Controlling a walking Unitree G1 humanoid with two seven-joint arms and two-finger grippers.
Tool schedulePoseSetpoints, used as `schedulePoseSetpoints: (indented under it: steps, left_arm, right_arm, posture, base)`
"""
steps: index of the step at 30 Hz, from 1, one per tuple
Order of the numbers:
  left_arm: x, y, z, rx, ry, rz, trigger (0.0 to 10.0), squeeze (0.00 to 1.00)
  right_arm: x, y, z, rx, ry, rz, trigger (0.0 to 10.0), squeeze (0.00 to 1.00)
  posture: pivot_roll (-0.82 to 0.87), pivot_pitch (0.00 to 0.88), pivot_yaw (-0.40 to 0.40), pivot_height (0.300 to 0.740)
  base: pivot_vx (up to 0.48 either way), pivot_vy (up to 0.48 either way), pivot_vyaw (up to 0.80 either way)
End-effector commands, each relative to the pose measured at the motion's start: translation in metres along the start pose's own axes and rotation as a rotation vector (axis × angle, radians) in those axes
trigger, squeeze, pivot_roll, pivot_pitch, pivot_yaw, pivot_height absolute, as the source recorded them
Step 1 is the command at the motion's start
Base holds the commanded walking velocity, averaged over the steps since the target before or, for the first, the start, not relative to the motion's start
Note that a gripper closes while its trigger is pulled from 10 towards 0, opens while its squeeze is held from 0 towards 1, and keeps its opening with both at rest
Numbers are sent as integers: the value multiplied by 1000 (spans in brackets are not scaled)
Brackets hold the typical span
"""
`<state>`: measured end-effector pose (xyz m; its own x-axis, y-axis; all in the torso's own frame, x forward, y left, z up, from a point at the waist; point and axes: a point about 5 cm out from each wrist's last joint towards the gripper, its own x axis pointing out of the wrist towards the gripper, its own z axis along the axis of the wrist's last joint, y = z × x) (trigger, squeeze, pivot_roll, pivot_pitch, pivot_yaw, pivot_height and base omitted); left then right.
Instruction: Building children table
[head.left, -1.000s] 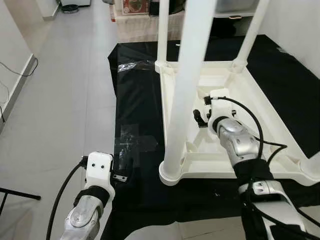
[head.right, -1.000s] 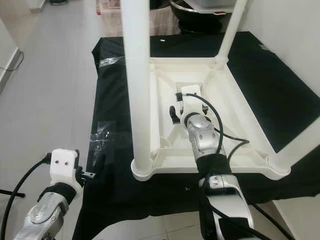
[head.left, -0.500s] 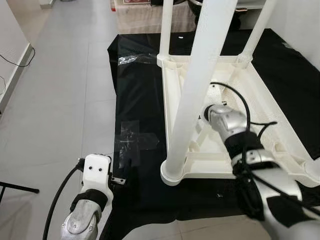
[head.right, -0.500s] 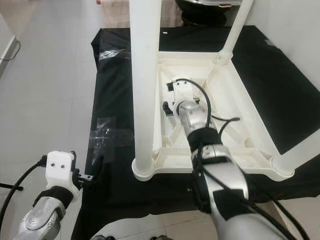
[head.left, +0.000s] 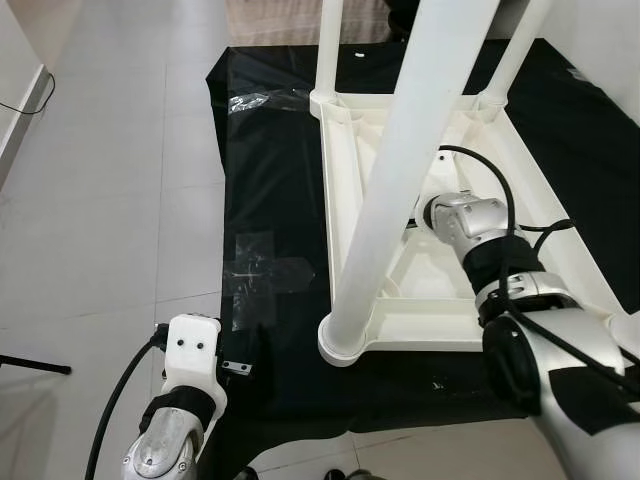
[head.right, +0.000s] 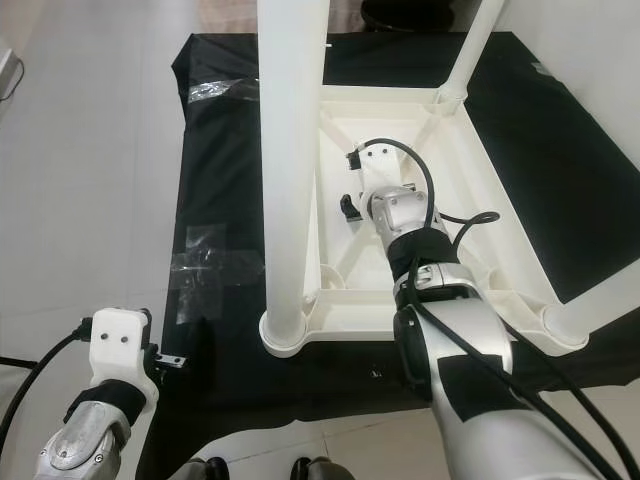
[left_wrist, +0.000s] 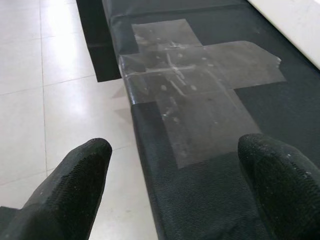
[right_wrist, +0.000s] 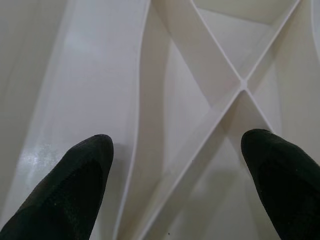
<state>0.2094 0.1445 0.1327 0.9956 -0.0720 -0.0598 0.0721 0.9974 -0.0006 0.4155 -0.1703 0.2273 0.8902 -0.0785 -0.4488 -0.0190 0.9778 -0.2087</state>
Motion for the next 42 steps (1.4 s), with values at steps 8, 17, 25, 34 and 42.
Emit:
schedulePoseSetpoints:
  steps: [8, 17, 25, 34, 42]
  left_arm:
    - [-2, -1, -2, -7, 21, 10, 10000, 0]
    - [-2, -1, -2, -9, 19, 14, 10000, 0]
    - [-2, -2, -2, -12, 20, 16, 10000, 0]
    - [-1, -2, -2, -13, 21, 16, 10000, 0]
    - [0, -1, -3, -12, 22, 16, 10000, 0]
  right_arm:
    - [2, 13, -13, 74, 123, 114, 4000, 0]
    - [1, 23, -14, -6, 149, 194, 0, 0]
    - [-2, 36, -4, -92, 100, 286, 0, 0]
    - [-8, 52, 6, -100, 84, 385, 10000, 0]
    - [-18, 83, 11, 36, 129, 451, 10000, 0]
  posture:
    - [5, 227, -112, 740]
    - [-1, 225, -117, 740]
    - [-3, 225, -119, 740]
    - [-7, 224, -116, 740]
    - [-13, 219, -114, 740]
  base:
    - [0, 0, 0]
    - [0, 0, 0]
    - [0, 0, 0]
    - [0, 0, 0]
    - [0, 0, 0]
